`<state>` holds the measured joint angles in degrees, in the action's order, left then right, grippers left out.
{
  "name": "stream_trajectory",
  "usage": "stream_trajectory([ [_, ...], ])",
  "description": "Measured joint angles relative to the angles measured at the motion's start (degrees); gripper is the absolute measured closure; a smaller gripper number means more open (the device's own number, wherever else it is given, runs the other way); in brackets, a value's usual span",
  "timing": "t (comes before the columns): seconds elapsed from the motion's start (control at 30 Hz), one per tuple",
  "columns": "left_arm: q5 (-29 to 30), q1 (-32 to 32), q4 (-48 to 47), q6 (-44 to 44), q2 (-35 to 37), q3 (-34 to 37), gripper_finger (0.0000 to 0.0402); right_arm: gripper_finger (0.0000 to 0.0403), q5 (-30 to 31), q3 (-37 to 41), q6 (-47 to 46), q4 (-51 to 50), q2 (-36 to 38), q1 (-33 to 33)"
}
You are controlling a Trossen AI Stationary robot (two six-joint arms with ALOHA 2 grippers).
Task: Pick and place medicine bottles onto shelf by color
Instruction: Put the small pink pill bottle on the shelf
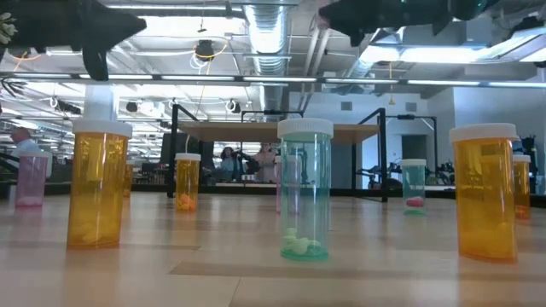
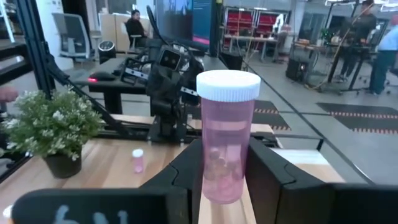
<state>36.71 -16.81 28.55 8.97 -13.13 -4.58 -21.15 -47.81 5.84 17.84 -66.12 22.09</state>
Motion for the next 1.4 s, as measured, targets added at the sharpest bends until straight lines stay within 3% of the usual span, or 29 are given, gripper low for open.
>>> stream_trajectory([
  [0.37,-0.47,5.12,-10.38,-1.08,-3.25,-10.09,0.0354,0.0289,0.09,-0.02,-2.46,9.29,-7.62,0.04],
  [0.8,-3.80,11.66,-10.24,-3.74,-22.06,-19.01,0.0274,0.0289,0.22,-0.17,-3.96,13.36,-11.13,-0.54],
  [0.97,-8.50,14.51,-10.17,-5.76,-31.33,-24.65,0.0232,0.0289,1.32,-0.22,-4.01,15.82,-11.13,-2.51],
  [1.13,-12.80,16.24,-10.22,-6.65,-39.61,-30.62,0.0190,0.0289,7.18,-0.24,-0.68,15.94,-11.14,-6.50],
  [1.3,-19.52,17.12,-10.23,-8.52,-45.46,-35.91,0.0173,0.0289,9.57,-0.26,0.04,16.18,-11.69,-8.81],
  [1.4,-20.56,17.45,-10.24,-9.25,-48.07,-38.25,0.0172,0.0289,10.25,-0.29,-0.07,17.00,-13.68,-9.56],
])
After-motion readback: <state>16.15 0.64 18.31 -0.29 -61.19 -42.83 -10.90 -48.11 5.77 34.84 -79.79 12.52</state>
